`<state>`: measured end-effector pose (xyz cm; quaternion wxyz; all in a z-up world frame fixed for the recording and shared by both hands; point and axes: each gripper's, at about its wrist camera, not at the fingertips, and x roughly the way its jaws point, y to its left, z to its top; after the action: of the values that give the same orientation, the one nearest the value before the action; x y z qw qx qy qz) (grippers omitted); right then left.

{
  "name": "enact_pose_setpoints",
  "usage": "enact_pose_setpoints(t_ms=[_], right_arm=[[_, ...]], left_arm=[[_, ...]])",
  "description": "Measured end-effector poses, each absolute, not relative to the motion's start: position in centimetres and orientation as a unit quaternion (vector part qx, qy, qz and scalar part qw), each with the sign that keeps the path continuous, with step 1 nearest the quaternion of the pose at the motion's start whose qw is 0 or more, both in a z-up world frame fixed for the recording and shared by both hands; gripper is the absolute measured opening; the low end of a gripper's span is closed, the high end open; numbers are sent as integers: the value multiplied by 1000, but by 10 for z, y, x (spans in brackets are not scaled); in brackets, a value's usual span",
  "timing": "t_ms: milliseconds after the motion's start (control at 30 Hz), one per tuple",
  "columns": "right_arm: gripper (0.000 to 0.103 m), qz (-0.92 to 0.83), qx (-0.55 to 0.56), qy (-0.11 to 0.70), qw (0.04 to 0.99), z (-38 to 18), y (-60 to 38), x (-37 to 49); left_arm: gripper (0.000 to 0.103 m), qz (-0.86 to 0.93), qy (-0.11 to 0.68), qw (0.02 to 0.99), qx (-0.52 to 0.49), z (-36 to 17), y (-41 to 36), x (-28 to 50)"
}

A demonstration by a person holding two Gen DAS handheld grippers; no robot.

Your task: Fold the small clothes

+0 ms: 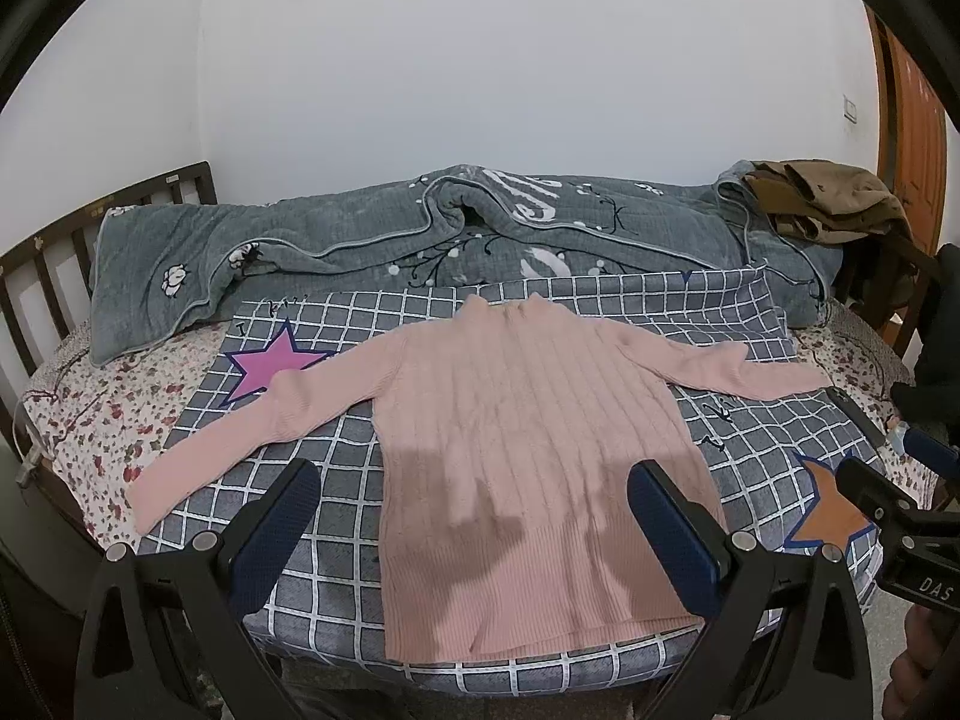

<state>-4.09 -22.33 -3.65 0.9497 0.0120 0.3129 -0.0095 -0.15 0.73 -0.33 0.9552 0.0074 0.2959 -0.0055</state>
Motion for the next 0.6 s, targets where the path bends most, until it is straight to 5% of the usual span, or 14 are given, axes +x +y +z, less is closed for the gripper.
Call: enact_pose_setpoints(t_ms=[600], right_arm=[[103, -2, 17, 311, 950, -38, -219, -45]], left_arm=[[103, -4, 297, 955, 7, -8, 8, -3]])
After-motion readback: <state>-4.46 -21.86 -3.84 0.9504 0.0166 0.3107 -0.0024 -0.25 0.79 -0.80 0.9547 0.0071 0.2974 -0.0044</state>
